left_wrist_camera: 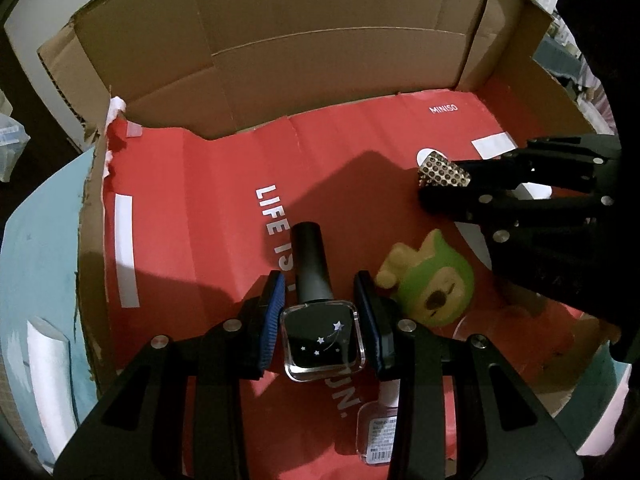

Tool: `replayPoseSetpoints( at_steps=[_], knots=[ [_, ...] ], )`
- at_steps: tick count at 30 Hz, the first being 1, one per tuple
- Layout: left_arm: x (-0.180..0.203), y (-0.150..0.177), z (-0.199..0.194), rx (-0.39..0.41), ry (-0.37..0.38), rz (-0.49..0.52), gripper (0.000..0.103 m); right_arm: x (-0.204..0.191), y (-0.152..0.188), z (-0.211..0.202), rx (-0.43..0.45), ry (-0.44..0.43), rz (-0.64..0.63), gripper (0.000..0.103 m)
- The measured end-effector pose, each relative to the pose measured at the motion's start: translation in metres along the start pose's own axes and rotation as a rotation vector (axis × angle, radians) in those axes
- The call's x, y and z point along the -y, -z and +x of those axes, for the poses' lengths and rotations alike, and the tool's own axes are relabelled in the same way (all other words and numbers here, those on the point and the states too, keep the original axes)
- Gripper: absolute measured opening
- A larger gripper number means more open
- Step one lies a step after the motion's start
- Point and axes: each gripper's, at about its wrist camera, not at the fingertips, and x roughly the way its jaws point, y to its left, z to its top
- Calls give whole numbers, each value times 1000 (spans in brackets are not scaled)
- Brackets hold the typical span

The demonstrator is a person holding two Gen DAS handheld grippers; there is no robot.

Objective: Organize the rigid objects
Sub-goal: 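Lower the nail polish and metal cylinder into the box and open both grippers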

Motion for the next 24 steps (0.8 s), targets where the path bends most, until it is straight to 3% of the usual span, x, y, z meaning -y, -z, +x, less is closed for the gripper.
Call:
replayPoseSetpoints(
  at_steps=[9, 14, 18, 24],
  knots=[
    [3, 0, 1, 1, 1, -3, 34, -5, -1, 3, 1, 10, -9, 28],
    [-2, 1, -4, 8, 2, -10, 35, -9, -2, 5, 0, 10, -15, 35],
    [-4, 2, -9, 16, -8, -11, 45, -9, -1, 4, 0, 13, -15, 36],
    [-7, 4, -15, 24, -11, -17, 51, -7, 2, 1, -2, 15, -17, 39]
  ],
)
